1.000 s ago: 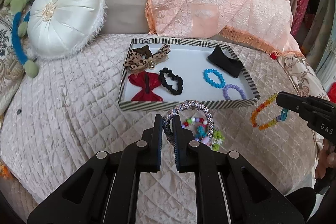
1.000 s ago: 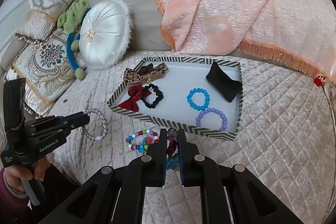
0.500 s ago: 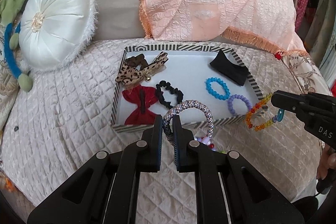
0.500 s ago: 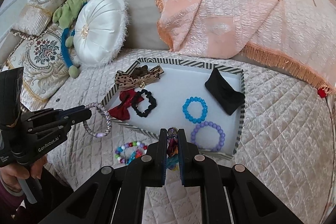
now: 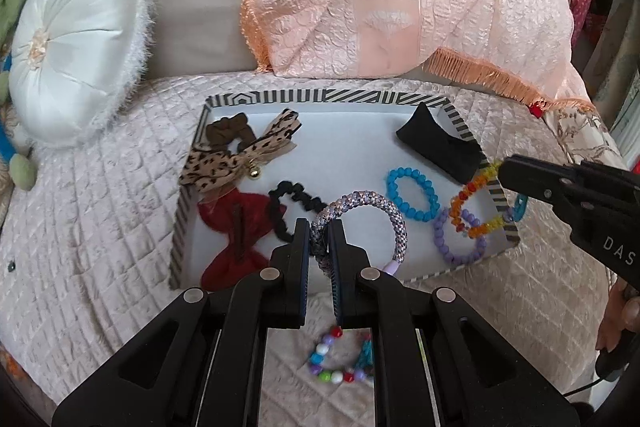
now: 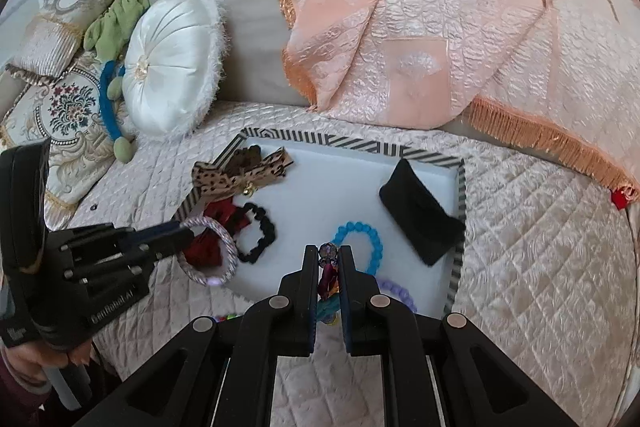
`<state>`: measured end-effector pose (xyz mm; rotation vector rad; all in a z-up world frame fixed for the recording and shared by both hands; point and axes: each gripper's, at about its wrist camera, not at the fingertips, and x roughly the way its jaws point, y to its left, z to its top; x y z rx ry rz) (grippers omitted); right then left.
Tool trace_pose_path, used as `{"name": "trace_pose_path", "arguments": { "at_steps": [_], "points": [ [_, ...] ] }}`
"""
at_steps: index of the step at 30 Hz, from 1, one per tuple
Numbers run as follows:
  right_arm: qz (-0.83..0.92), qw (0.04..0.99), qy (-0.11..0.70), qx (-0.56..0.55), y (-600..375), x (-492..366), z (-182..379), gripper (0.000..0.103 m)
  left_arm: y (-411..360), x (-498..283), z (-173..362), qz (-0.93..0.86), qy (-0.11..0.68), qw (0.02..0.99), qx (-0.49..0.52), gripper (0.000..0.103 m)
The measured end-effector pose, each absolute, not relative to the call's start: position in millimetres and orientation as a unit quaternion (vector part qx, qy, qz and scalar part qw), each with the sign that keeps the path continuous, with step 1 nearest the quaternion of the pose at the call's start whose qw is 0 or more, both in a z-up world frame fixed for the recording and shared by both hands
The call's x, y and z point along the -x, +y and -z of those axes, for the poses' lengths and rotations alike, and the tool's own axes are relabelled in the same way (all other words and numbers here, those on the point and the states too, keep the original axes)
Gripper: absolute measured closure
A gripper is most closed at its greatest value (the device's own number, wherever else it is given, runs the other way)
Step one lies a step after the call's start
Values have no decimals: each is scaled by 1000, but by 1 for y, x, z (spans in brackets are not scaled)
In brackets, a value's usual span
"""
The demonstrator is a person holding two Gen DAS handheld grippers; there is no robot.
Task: Organize jewelry
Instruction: 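Carry the silver and rainbow bracelets into the tray and open both grippers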
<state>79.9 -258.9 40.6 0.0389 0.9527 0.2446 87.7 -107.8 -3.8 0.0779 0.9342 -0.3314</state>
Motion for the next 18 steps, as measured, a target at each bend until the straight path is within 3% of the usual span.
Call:
{"name": "trace_pose_path", "arguments": {
  "at_steps": [18],
  "points": [
    [-130, 876, 463, -36, -254, -170, -14, 94, -134, -155, 30, 145, 466, 872, -41, 95]
  ]
}}
